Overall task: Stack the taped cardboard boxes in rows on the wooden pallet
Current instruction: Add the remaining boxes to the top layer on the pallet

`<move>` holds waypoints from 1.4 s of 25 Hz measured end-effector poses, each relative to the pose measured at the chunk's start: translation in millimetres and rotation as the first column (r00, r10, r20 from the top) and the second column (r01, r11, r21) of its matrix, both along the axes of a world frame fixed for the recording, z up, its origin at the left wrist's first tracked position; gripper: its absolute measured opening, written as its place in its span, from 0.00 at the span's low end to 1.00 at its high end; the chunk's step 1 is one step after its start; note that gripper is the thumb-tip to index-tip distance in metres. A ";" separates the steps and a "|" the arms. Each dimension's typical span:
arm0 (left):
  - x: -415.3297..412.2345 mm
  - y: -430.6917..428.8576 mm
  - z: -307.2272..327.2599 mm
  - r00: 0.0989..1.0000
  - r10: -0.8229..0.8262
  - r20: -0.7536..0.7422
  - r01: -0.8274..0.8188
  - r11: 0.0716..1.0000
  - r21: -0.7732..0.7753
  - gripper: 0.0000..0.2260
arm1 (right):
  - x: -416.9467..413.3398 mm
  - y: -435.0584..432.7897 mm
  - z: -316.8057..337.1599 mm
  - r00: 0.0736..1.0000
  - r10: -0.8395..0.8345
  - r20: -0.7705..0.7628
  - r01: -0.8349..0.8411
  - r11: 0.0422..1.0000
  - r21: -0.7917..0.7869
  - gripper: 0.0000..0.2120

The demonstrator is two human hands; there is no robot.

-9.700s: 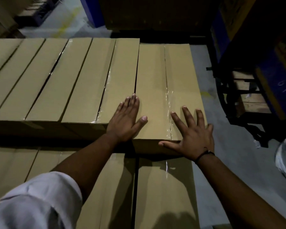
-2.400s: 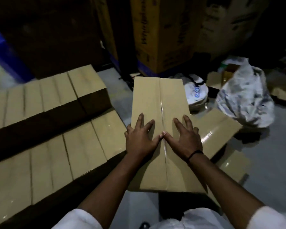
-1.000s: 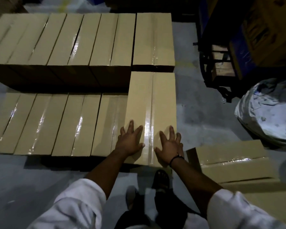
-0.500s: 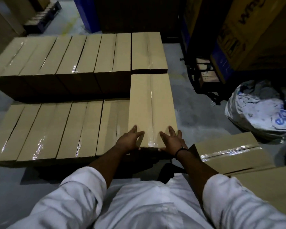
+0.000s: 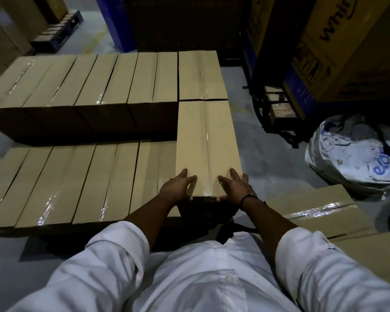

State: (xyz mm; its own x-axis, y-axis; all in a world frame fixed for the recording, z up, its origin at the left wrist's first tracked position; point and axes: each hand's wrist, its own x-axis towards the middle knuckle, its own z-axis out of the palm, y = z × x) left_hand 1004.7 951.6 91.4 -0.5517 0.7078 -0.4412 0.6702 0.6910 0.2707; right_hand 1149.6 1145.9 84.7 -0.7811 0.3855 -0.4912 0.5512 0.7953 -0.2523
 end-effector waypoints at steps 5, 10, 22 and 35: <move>-3.9 4.3 1.6 1.000 -0.016 0.000 0.016 1.000 -0.014 0.42 | -3.2 5.4 -0.8 1.000 0.005 0.011 -0.005 1.000 0.002 0.38; -3.6 5.0 4.1 0.999 -0.032 -0.008 0.032 0.999 -0.026 0.41 | -2.6 4.8 1.9 1.000 -0.003 0.008 0.004 1.000 -0.020 0.38; 23.2 -14.3 59.1 0.980 0.074 -0.183 -0.049 0.989 0.141 0.32 | 8.6 -20.4 51.0 0.996 -0.073 -0.060 0.076 0.995 0.060 0.43; 74.8 -19.3 100.3 0.980 -0.003 -0.201 0.045 0.977 0.207 0.29 | 79.1 -55.0 96.7 0.961 -0.225 -0.164 0.240 0.967 0.083 0.38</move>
